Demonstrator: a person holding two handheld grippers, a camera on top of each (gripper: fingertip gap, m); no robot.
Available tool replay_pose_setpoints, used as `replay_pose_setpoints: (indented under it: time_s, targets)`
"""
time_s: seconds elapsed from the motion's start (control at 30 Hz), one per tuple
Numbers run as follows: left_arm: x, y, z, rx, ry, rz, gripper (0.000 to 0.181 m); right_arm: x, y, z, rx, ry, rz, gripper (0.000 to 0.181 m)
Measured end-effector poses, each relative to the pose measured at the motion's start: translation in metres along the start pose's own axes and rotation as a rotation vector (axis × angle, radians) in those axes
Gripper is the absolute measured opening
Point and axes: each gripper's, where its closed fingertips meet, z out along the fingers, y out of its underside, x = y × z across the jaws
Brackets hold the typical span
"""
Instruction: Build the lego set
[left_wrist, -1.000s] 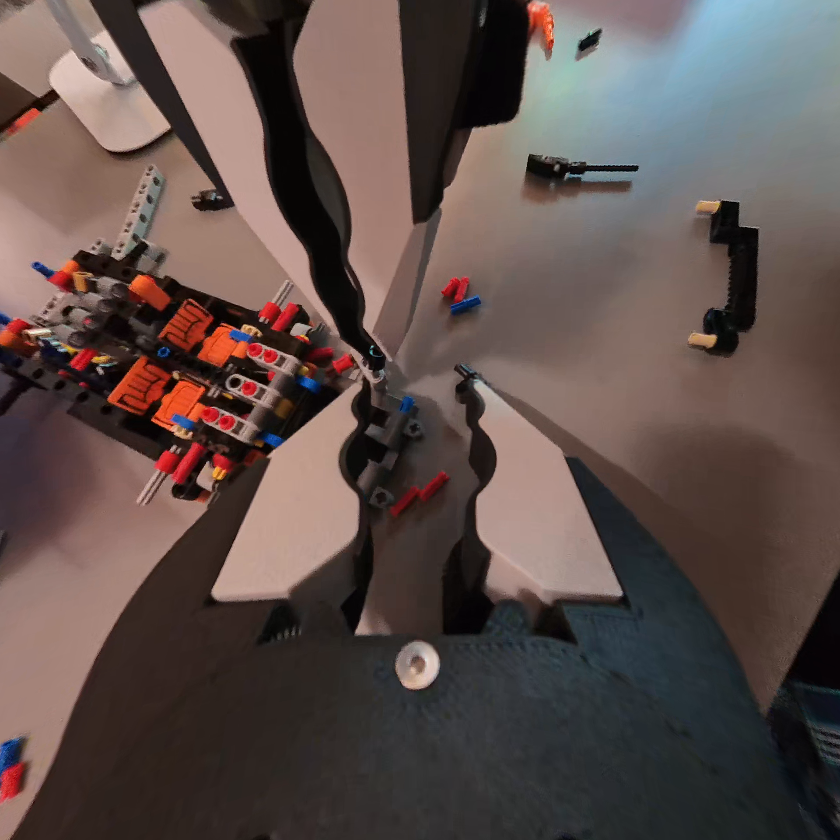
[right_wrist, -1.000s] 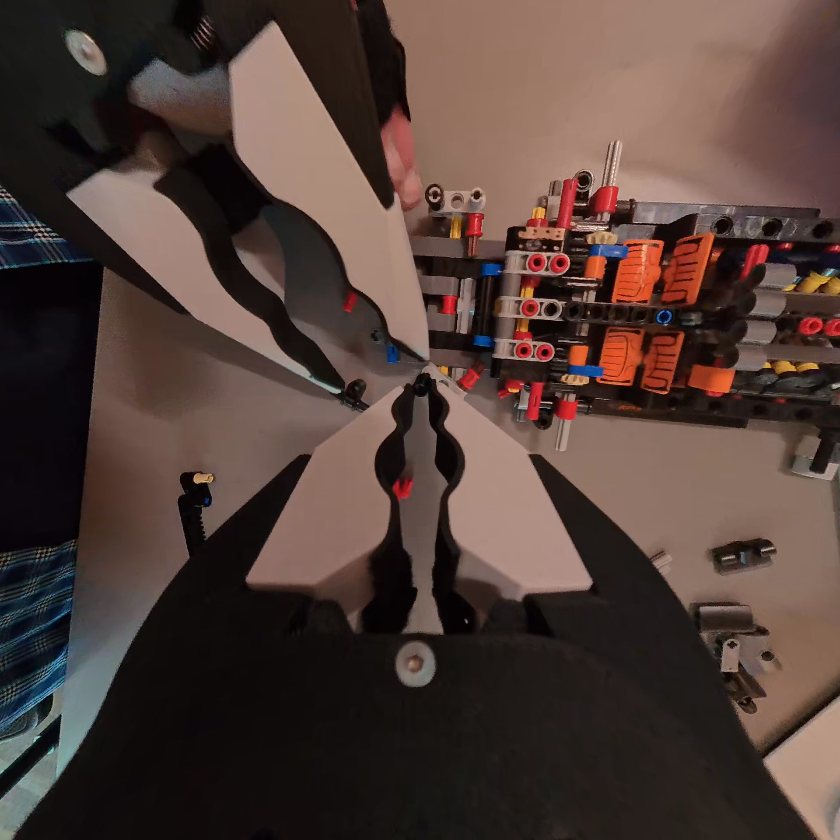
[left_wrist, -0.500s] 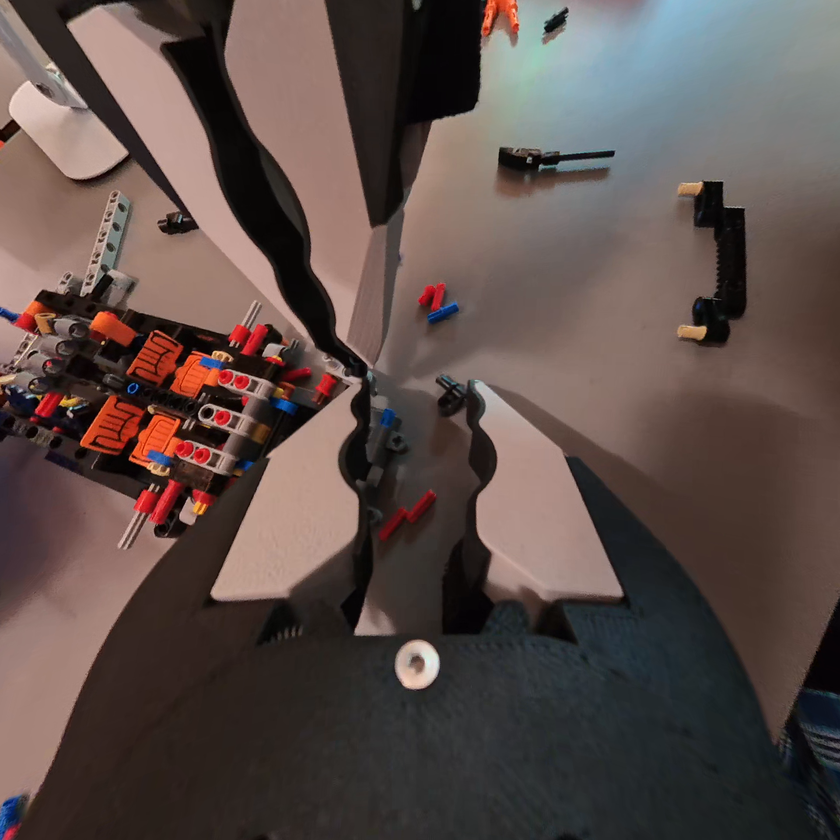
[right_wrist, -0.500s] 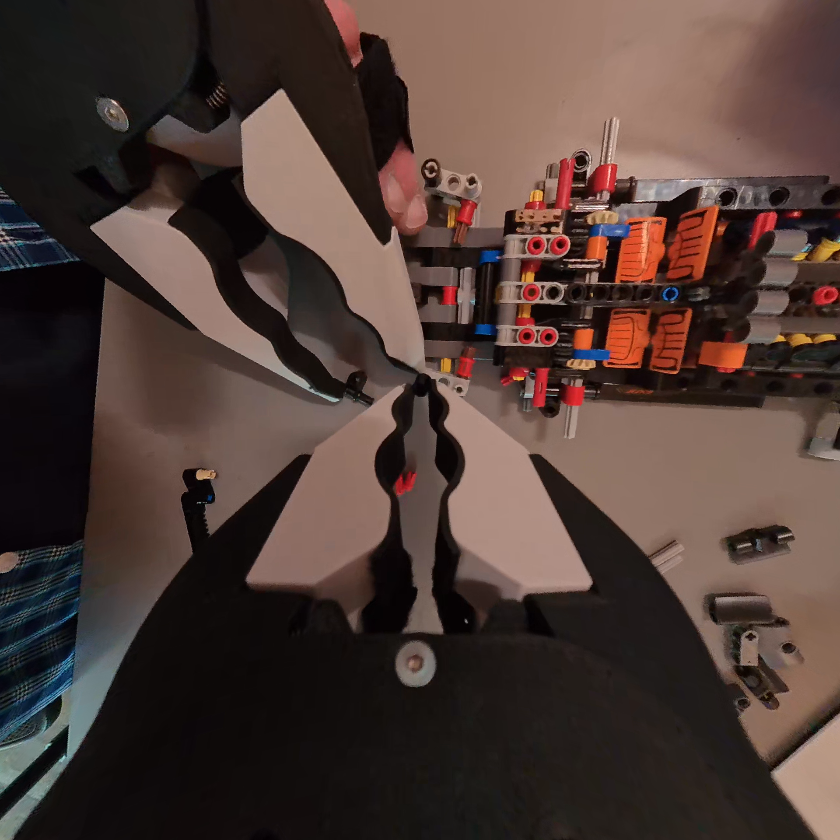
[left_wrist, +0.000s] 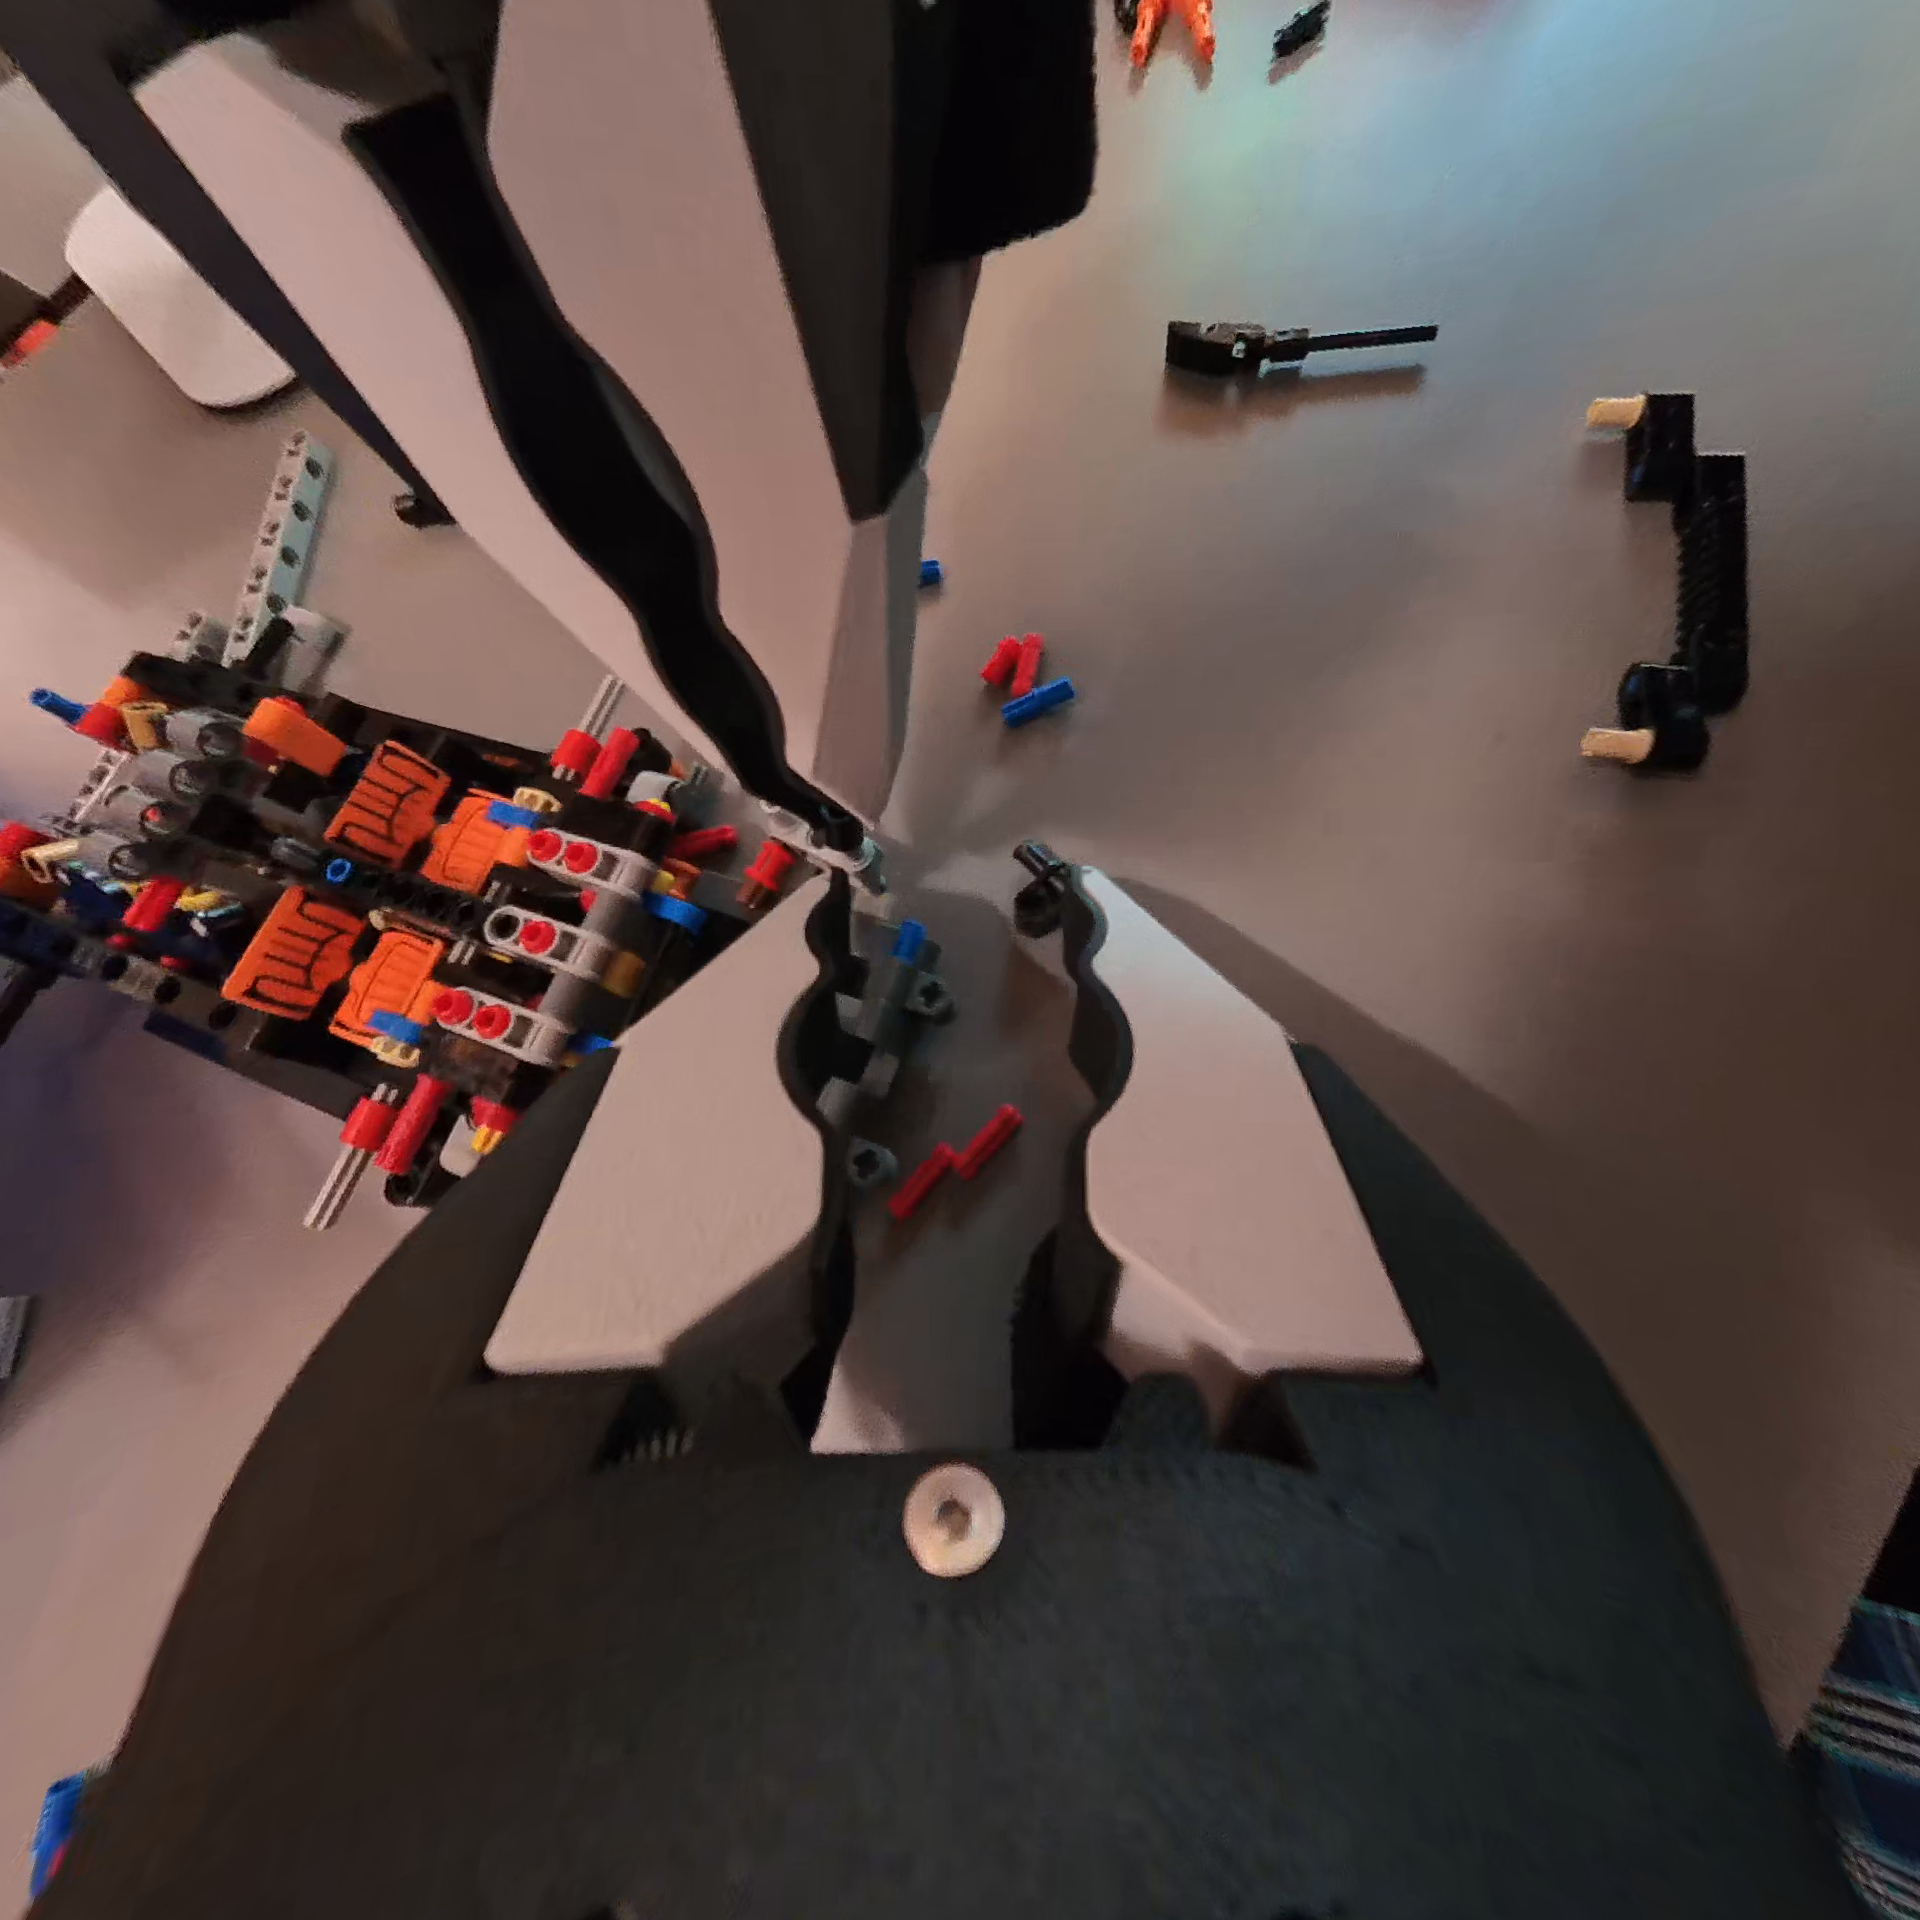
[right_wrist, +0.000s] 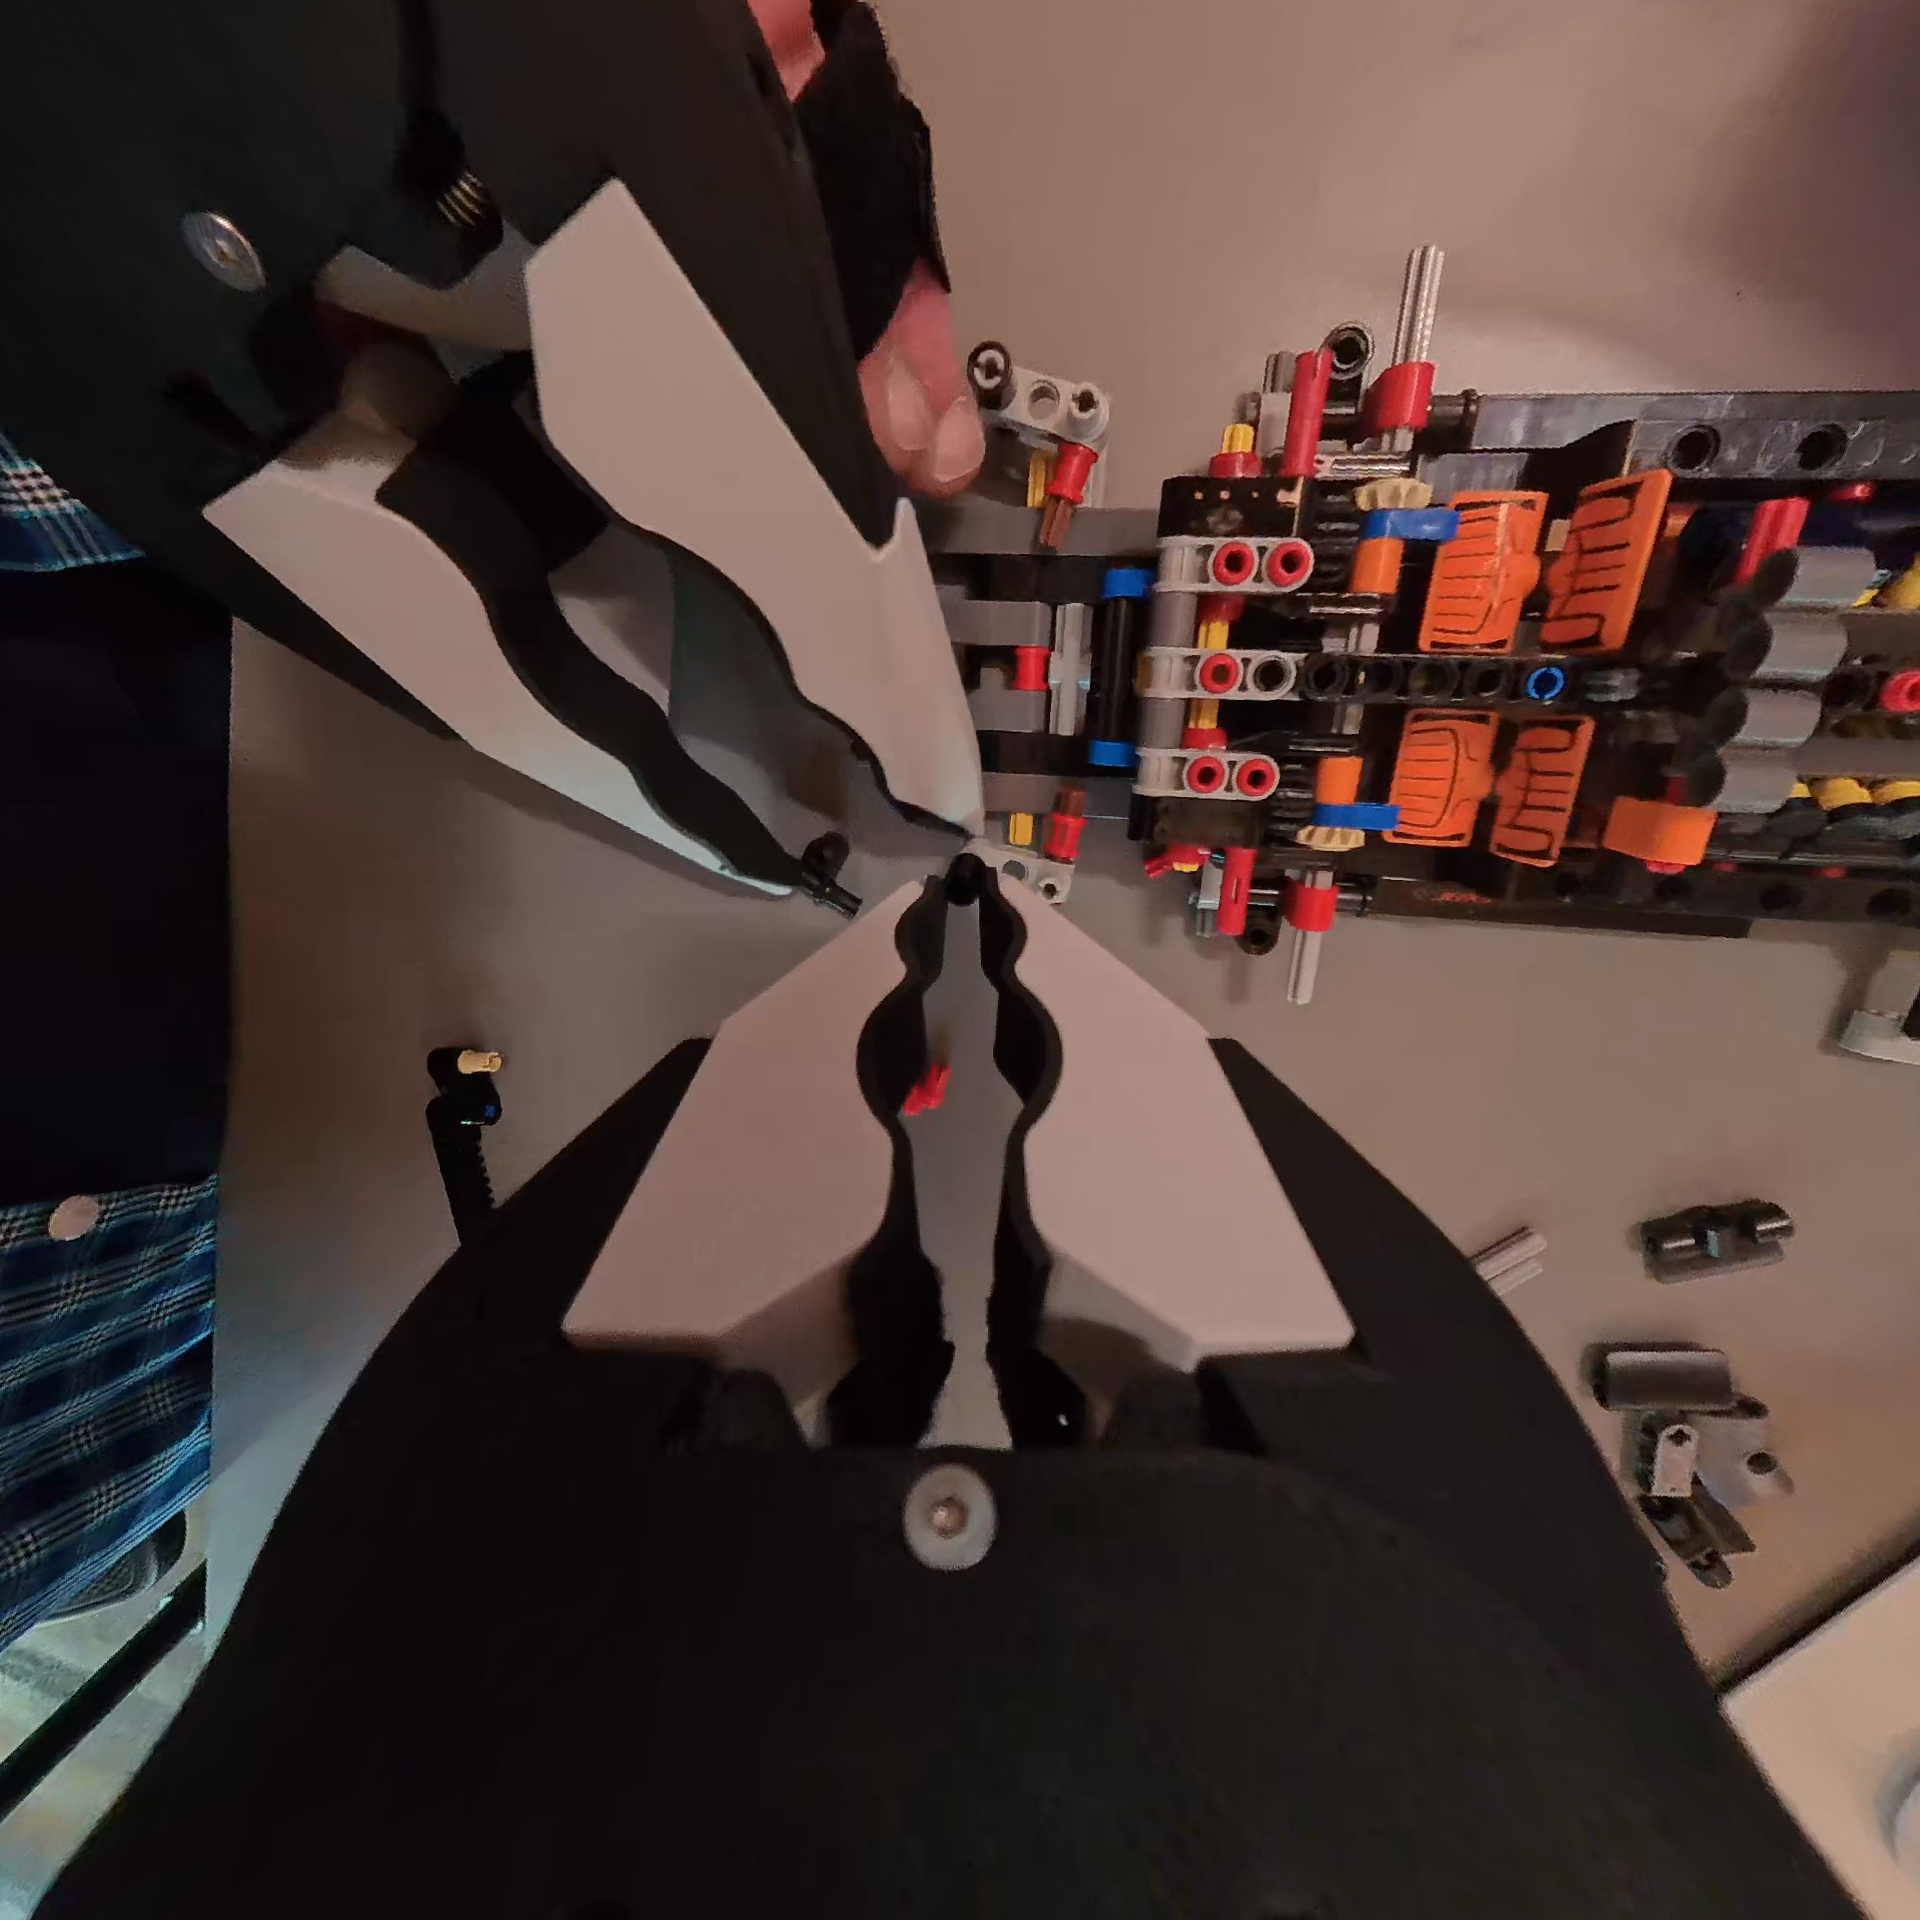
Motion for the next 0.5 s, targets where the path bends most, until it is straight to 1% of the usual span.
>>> replay_pose_setpoints:
  time_s: [0.1,0.5]
  targets:
    - [0.0005,0.0006,0.0007,-0.008,0.033,-0.026,0.040,-0.0004,-0.0006,0.0002,-0.023,-0.004,-0.003,0.005]
    - [0.0012,0.0002,0.0020,-0.006,0.032,0.015,0.039,-0.0003,0.0012,-0.0001,-0.149,-0.019,0.012,0.004]
